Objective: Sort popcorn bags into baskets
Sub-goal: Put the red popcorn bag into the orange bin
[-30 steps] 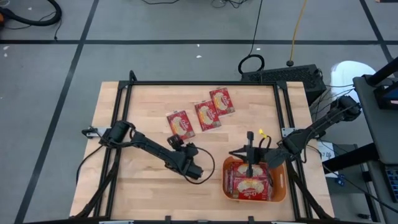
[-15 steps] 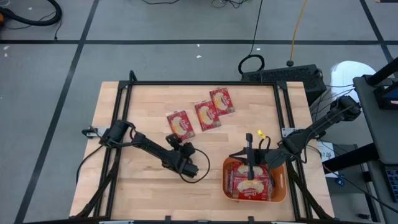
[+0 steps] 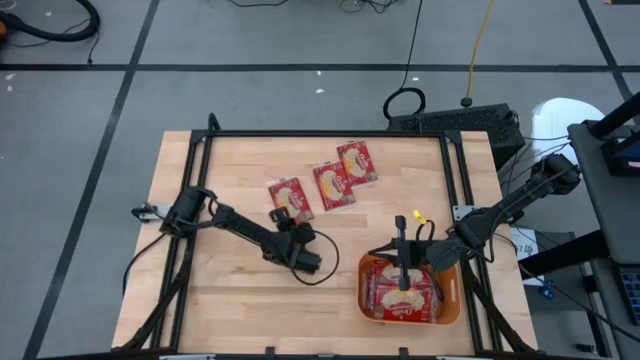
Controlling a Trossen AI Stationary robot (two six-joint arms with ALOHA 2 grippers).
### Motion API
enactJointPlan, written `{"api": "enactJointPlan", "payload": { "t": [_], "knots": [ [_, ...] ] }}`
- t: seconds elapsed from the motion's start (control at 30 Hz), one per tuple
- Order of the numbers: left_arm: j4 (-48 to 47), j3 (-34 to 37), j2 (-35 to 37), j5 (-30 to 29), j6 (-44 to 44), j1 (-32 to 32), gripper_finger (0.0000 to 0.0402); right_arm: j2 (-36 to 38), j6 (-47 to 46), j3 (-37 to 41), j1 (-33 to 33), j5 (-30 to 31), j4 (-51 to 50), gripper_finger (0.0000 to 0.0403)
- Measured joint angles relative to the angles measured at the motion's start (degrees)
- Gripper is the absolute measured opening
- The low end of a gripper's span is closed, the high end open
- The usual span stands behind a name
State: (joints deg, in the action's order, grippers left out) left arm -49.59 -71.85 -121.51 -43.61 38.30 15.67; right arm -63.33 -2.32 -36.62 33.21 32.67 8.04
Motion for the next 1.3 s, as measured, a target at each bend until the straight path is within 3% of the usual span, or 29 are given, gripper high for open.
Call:
{"api": "enactJointPlan", "payload": {
  "t": [0.17,0.33,0.5,0.93,1.3],
  "knots": [
    [1.3,0.1,0.0,0.5,-1.3,-1.2,0.0013,0.0,-1.3,0.0,0.8,0.0,-0.2,0.0000],
    [2.2,-0.6,-0.2,-1.2,1.4,-1.7,0.0005,0.0,-2.9,0.0,2.5,0.0,-0.2,0.0000],
    [-1.2,-5.9,-0.9,-6.7,5.5,0.6,0.0003,0.0,-4.5,0.0,4.0,0.0,-0.2,0.0000],
    [-3.9,-15.7,-0.5,-12.6,4.4,8.9,0.0001,-3.4,-6.1,0.0,4.8,0.1,-0.1,0.0004],
    [-4.3,-22.2,-0.4,-16.3,5.4,15.2,0.0001,-9.0,-4.1,0.0,1.2,0.1,11.2,0.0079]
  ]
}}
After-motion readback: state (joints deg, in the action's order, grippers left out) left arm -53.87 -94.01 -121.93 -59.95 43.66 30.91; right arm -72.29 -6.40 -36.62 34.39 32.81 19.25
